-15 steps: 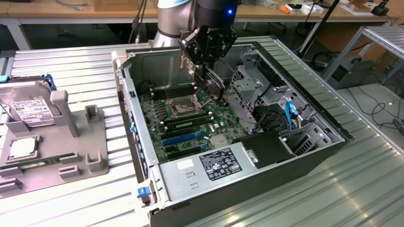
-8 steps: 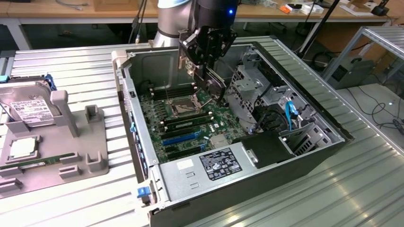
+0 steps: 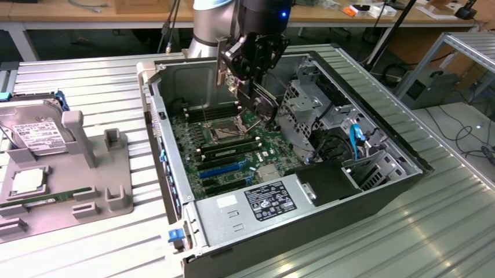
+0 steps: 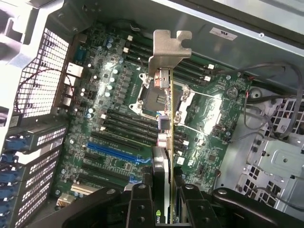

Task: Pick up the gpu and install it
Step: 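Insert the gpu into the slot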

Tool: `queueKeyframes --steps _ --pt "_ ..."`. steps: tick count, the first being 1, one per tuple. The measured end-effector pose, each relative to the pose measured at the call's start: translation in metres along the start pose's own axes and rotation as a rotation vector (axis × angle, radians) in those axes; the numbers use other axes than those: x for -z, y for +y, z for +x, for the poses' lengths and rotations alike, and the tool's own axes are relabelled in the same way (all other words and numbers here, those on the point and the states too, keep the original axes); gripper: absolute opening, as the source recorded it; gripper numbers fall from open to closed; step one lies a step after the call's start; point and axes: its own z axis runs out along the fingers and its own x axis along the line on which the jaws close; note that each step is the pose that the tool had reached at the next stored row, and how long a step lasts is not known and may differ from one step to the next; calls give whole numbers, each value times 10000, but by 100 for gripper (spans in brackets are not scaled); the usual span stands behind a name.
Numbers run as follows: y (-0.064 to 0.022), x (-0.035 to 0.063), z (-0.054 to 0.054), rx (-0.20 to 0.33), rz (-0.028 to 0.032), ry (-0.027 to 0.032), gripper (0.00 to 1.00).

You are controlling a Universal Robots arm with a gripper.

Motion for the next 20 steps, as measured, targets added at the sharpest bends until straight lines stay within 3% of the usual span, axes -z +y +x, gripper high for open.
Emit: queueKeyframes --steps 20 --pt "0 -2 0 1625 -50 -66 27"
